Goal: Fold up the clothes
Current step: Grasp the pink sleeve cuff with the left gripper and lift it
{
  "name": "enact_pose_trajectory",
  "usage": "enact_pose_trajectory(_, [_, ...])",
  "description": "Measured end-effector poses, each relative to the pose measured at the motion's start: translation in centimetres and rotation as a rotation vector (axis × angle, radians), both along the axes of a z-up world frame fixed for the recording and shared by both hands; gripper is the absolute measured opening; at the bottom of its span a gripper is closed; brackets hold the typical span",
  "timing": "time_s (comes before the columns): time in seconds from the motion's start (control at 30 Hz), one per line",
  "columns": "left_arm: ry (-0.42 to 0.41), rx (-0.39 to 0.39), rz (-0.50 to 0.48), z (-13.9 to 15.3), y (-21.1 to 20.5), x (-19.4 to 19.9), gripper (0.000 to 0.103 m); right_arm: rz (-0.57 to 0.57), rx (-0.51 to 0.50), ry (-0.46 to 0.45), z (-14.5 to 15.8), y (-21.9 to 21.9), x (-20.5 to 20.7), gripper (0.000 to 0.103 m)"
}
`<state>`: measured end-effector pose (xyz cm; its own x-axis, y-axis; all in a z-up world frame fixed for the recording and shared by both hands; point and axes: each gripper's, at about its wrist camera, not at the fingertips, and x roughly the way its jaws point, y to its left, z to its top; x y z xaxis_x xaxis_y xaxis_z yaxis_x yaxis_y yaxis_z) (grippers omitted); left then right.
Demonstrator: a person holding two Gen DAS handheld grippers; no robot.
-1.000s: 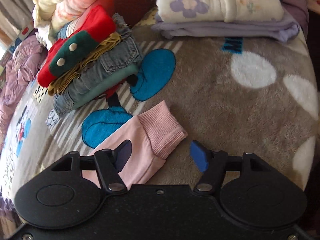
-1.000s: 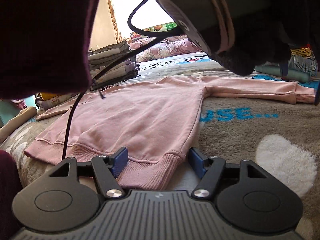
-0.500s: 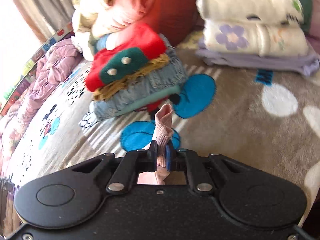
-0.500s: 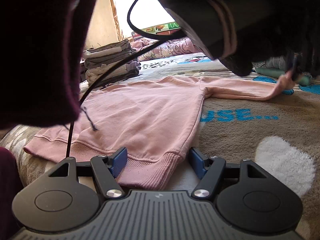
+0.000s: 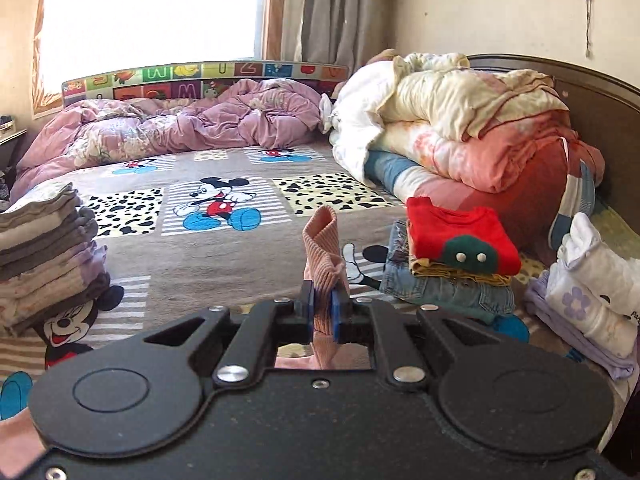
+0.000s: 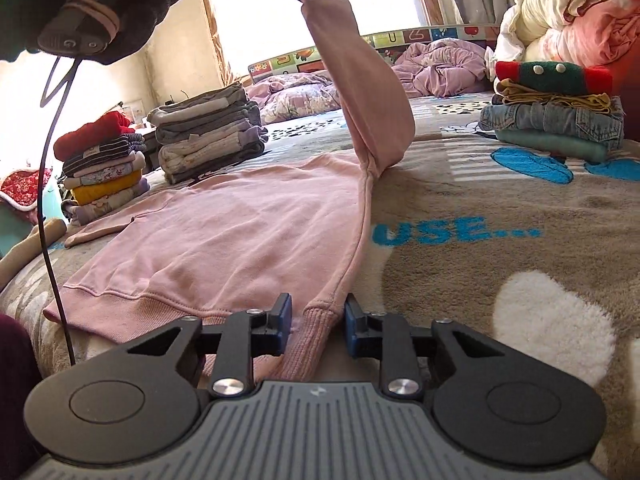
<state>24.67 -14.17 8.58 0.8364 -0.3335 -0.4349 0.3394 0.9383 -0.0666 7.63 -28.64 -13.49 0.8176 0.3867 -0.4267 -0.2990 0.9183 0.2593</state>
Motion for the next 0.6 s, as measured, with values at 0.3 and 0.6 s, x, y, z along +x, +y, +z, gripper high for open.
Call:
enact_pose_trajectory(0.3, [-0.023,-0.065,0.118,0.1,7.2,-0.3,0.006,0.057,-0.108,-0.096,2.2,2.8,-0.6,0.018])
enact_pose_trajectory(0.6, [-0.012,-0.113,0.236,-2.7,14.6,-1.7,0.006,0.166,-0.229,-0.134,2.6,6.0,-1.1,0.018])
